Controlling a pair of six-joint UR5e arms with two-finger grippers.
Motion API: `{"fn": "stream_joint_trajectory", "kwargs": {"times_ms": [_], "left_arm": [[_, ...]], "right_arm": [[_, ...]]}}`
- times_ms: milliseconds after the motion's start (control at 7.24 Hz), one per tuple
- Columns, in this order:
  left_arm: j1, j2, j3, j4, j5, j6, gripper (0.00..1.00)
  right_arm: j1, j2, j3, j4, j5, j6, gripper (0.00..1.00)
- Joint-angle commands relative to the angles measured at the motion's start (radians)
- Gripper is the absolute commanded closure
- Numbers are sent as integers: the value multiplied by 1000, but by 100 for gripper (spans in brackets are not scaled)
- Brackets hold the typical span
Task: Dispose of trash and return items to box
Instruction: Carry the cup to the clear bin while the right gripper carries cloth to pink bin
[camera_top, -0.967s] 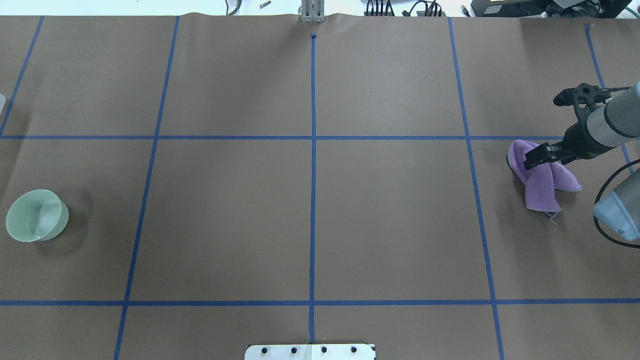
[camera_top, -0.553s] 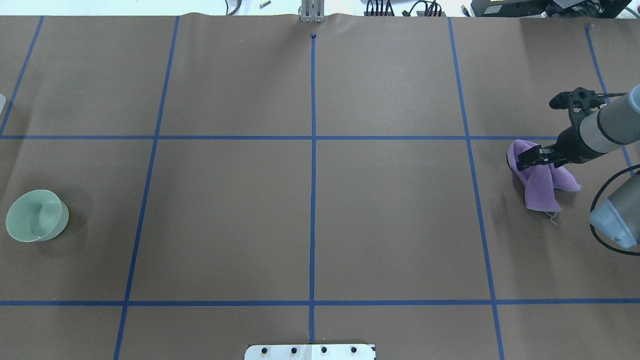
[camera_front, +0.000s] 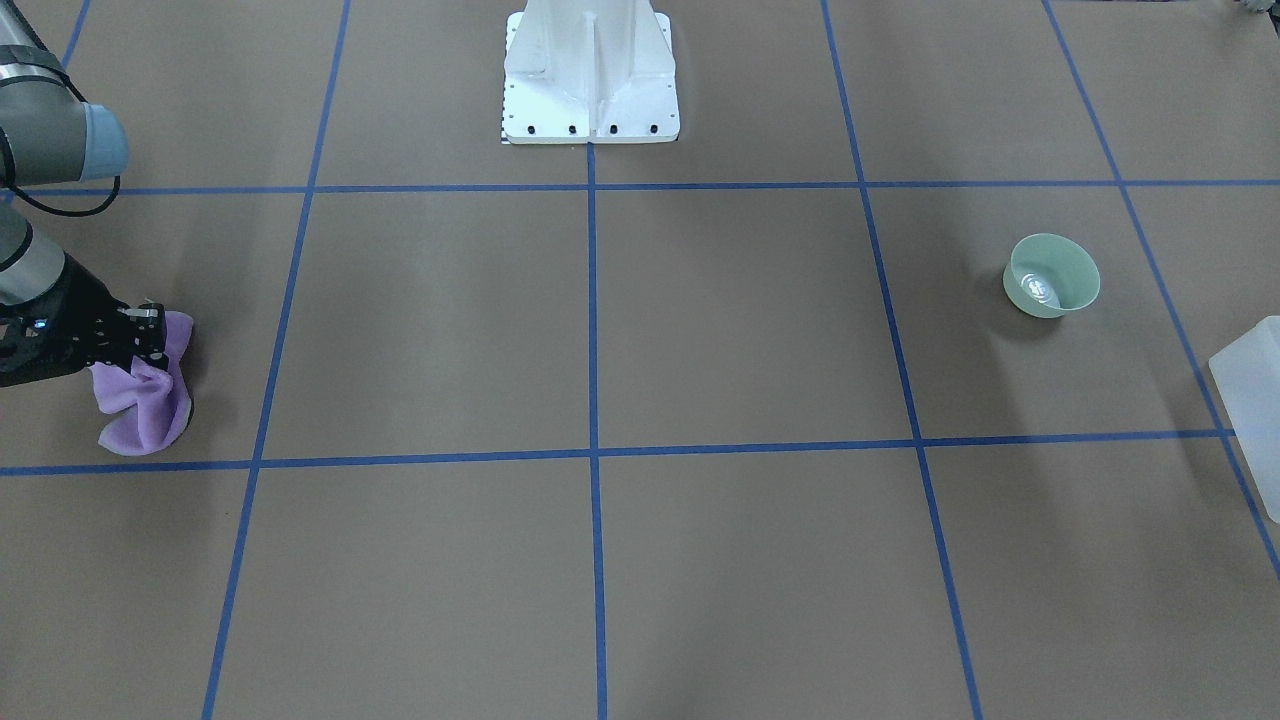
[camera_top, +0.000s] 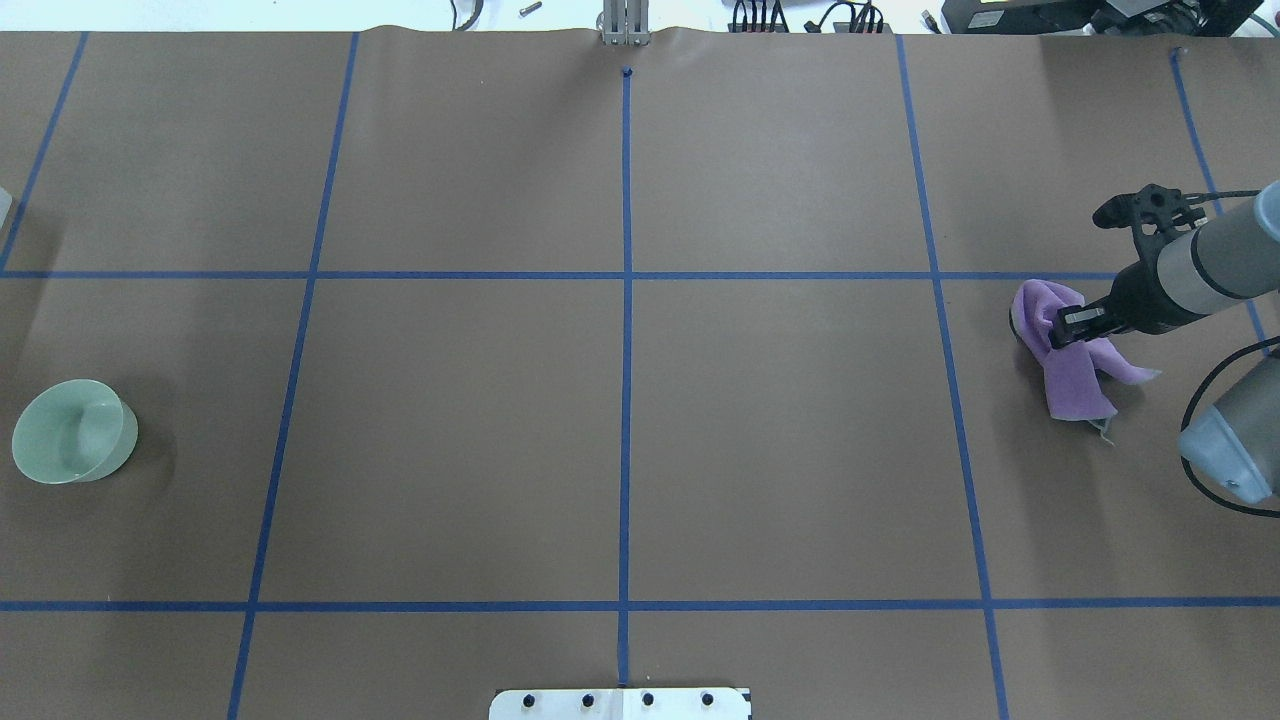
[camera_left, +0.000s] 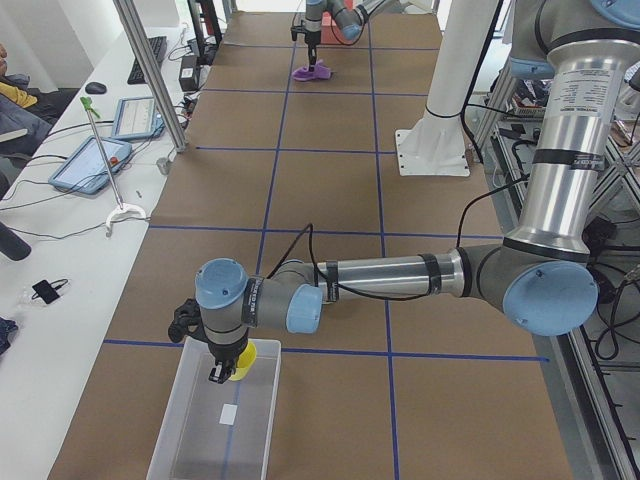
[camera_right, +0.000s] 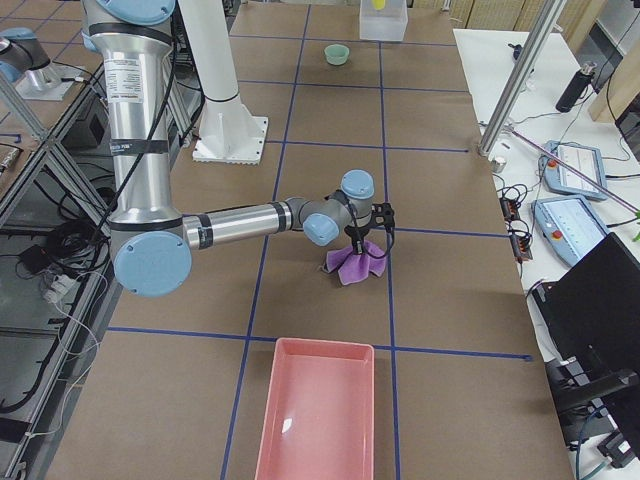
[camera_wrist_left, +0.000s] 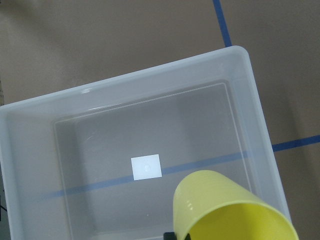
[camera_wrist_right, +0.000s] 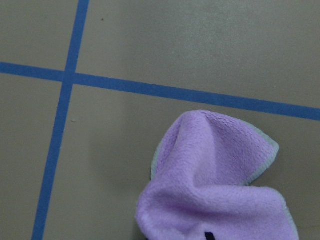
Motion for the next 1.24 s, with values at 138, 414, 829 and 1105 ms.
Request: {"fn": "stream_joint_trajectory", "kwargs": {"times_ms": [138, 414, 829, 1105], "left_arm": [[-4, 0, 57, -16, 2, 2, 100], [-4, 3, 97, -11, 0, -9, 100], [6, -149, 286, -13, -3, -35, 100], [68, -152, 304, -13, -49, -112, 100]], "right_arm": [[160, -9, 50, -12, 120, -10, 100], [302, -12, 93, -40, 234, -29, 100], [548, -2, 336, -628, 242, -525, 100], [715, 0, 398, -901, 210, -877, 100]]}}
